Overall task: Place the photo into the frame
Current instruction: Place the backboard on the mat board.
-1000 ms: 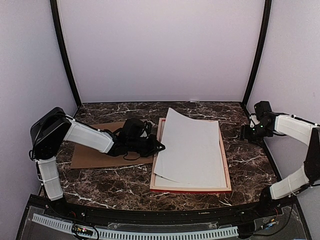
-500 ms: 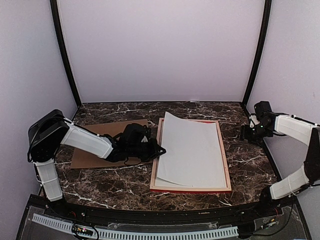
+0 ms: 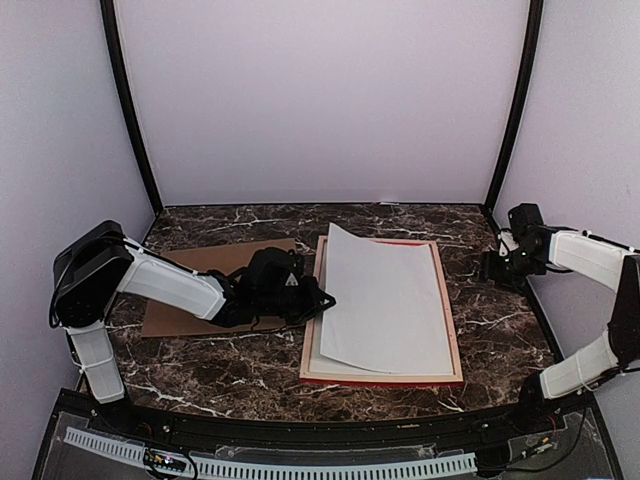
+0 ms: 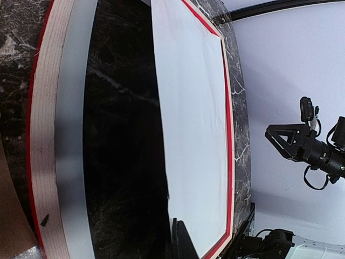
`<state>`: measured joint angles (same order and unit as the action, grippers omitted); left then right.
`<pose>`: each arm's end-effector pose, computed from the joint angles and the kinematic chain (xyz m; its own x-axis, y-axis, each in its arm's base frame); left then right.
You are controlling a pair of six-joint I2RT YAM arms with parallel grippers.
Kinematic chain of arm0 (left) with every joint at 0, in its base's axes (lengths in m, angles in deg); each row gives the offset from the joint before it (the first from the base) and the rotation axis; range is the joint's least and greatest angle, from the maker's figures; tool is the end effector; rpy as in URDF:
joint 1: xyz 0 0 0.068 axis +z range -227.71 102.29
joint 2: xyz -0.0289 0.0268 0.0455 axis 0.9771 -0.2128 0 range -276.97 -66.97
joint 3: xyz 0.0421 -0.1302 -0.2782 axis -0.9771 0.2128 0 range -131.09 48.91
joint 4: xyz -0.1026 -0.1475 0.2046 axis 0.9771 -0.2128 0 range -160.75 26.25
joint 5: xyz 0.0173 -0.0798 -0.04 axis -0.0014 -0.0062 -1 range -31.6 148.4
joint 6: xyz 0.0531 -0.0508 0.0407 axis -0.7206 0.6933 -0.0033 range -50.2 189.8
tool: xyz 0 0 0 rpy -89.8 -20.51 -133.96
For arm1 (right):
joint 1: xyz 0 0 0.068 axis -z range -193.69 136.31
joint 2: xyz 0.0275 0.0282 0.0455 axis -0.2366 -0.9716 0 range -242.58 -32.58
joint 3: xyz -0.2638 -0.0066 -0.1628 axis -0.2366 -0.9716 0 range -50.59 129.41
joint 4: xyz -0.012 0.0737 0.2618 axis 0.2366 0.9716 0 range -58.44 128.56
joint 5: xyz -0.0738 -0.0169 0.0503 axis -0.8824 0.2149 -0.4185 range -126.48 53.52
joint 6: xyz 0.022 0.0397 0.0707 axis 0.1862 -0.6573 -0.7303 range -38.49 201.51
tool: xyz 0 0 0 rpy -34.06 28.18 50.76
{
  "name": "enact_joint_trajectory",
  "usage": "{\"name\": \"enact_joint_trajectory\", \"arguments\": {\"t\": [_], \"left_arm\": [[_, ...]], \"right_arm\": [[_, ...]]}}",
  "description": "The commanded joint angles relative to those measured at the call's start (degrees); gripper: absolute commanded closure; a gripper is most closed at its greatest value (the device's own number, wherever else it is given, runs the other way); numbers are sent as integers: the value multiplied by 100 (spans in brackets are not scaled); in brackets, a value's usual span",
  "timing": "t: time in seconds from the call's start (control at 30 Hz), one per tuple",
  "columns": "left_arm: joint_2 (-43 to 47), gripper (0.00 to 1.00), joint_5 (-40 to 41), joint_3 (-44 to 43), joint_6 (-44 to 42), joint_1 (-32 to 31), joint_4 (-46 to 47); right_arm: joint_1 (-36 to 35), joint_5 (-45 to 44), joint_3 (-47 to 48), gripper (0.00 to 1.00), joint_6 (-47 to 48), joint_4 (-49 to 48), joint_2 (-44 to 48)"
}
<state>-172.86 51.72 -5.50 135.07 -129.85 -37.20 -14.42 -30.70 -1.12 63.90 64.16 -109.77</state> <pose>0.2652 -0.3549 0.1789 -0.8791 -0.3390 -0.3349 0.1201 0.5224 -0.8442 0.2808 0.0110 0.2142 -0.8469 0.2901 -0.4456 0.2030 0.9510 0.2333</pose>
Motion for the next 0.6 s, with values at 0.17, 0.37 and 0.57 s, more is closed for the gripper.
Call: {"name": "enact_joint_trajectory", "arguments": {"t": [0.17,0.37,0.57], "left_arm": [[17,100,32,-129,-22,-46,50],[-22,100,20,-252,-162,-51,-99],[-73,100,-9,-343,-250,-50,-200]], "right_arm": [[20,94,-59,32,66,-117,67],[20,140,-52,31,78,-140,32],[20,169,-69,31,82,-154,21]]}}
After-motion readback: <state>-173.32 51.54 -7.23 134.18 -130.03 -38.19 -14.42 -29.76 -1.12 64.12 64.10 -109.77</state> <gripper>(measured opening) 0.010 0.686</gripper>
